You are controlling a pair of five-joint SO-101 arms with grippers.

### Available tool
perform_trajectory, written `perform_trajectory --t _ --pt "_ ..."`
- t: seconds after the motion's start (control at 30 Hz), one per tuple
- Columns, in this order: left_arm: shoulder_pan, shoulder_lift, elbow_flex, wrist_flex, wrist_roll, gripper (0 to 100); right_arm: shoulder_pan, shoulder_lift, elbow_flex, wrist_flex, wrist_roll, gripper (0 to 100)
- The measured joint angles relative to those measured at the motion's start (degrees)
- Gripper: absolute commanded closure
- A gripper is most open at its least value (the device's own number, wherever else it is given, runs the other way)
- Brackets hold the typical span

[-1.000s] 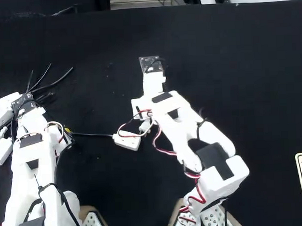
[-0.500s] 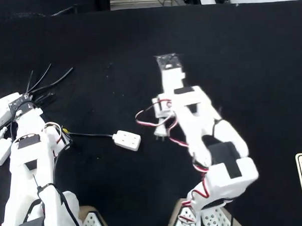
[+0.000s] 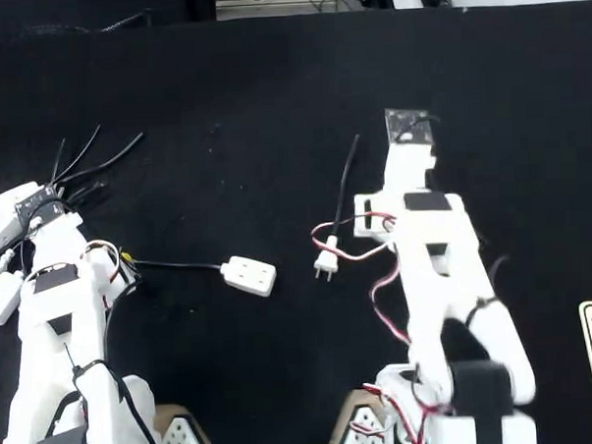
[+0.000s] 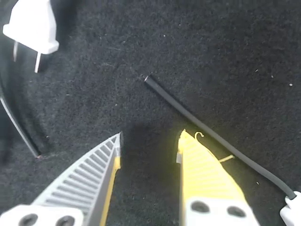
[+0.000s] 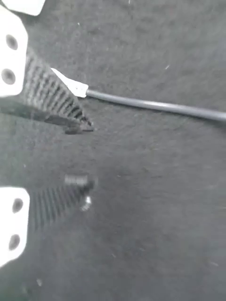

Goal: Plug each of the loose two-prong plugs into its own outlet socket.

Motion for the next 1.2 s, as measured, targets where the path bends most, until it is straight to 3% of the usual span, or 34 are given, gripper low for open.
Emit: perform_trajectory --t 0.1,0.27,0.33,0.6,0.9,1.07,1.2 --pt "0.0 0.0 0.0 0.0 0.0 80 -0.8 -2.9 0.0 0.0 14.2 80.0" --pt "0.0 0.0 0.0 0.0 0.0 80 -4.0 -4.0 0.0 0.5 47.9 79.8" --pt "0.0 0.0 0.0 0.0 0.0 80 -5.5 -4.1 0.8 0.4 57.9 79.8" --pt "-0.1 0.0 0.0 0.0 0.0 80 -10.3 -4.1 10.9 -5.9 82.5 80.0" --pt "-0.1 0.0 0.0 0.0 0.0 80 -14.3 -4.1 11.6 -7.4 86.8 78.7" --pt "-0.1 0.0 0.0 0.0 0.0 80 -14.3 -4.1 11.6 -4.4 86.8 65.9" --pt "-0.1 -0.4 0.0 0.0 0.0 80 -14.3 -4.1 9.2 1.4 86.9 70.9"
